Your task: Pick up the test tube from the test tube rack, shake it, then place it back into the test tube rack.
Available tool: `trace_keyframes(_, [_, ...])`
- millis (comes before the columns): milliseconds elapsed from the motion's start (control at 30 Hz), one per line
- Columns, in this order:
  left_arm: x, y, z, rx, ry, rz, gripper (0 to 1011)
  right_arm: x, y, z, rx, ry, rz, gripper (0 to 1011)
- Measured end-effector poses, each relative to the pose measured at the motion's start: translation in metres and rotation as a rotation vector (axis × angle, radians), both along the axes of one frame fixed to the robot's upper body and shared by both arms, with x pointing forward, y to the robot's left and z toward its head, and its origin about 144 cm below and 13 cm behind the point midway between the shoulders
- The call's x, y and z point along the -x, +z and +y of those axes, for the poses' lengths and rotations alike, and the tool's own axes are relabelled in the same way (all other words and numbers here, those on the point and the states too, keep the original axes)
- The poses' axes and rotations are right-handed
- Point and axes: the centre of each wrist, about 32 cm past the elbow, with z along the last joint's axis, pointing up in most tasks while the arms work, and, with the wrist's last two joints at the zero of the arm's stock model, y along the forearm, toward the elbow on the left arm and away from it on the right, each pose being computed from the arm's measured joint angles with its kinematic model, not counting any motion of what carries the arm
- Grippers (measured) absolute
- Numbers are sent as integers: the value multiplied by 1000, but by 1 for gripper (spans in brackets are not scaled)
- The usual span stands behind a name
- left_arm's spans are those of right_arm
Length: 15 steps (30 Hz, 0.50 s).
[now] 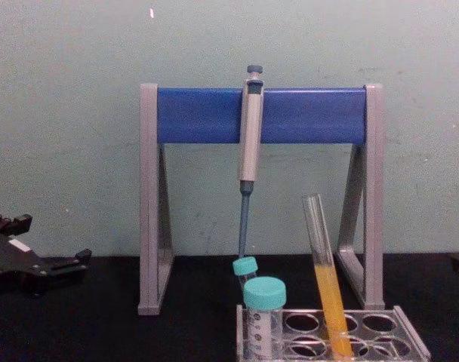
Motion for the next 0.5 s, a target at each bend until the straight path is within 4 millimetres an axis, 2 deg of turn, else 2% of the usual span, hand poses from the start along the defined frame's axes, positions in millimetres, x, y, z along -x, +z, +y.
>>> trace_keyframes(500, [0, 0, 0, 0, 0, 0, 1001, 0, 0, 0, 1, 0, 0, 1000])
